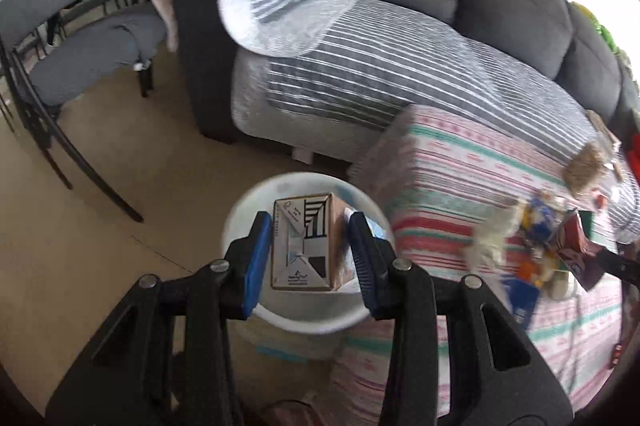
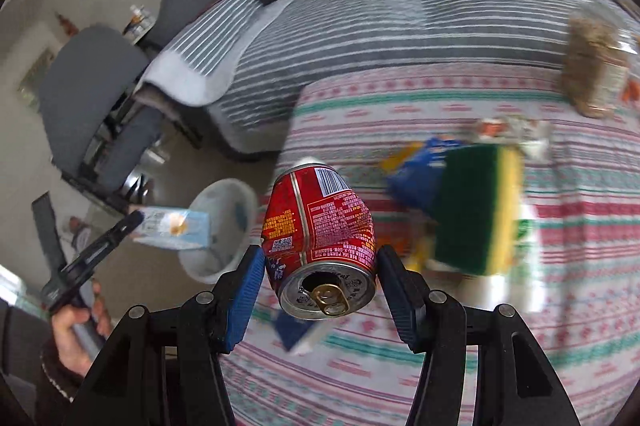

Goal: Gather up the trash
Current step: 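Carry the biscuit box over the white bin and open the left tool, then carry the red can over the white bin and open the right tool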

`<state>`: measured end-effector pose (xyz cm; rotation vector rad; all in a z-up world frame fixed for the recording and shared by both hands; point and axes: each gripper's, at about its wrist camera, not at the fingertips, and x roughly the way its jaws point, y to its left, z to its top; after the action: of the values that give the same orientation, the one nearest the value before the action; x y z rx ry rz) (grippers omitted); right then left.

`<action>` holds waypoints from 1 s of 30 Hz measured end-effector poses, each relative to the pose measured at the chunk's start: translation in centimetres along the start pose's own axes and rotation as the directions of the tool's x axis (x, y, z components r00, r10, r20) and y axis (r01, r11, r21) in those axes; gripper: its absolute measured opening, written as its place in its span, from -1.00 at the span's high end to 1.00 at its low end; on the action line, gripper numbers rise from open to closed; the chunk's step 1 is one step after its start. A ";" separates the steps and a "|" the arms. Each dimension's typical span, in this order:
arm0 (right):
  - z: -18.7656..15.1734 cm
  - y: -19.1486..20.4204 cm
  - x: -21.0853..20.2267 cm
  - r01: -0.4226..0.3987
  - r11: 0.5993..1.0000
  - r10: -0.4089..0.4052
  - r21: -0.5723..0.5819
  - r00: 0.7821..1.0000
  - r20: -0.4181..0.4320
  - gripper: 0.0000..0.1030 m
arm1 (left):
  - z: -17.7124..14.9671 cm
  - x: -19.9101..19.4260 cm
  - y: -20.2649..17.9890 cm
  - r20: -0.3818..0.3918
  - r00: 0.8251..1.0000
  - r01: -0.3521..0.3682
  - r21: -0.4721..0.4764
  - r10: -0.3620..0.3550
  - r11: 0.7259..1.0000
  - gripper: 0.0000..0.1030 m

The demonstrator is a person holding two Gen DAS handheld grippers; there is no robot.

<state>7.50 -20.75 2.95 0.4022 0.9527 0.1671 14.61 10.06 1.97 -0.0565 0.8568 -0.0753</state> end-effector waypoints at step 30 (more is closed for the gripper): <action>-0.4 8.0 9.0 -0.061 0.992 0.049 -0.110 0.992 -0.114 -0.15 | -3.4 2.4 6.3 -0.185 0.966 -0.200 -0.077 0.183 0.977 -0.92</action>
<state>12.64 -10.56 -0.84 0.3168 1.0371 0.2951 13.86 16.00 -2.53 -0.0561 1.0401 0.1441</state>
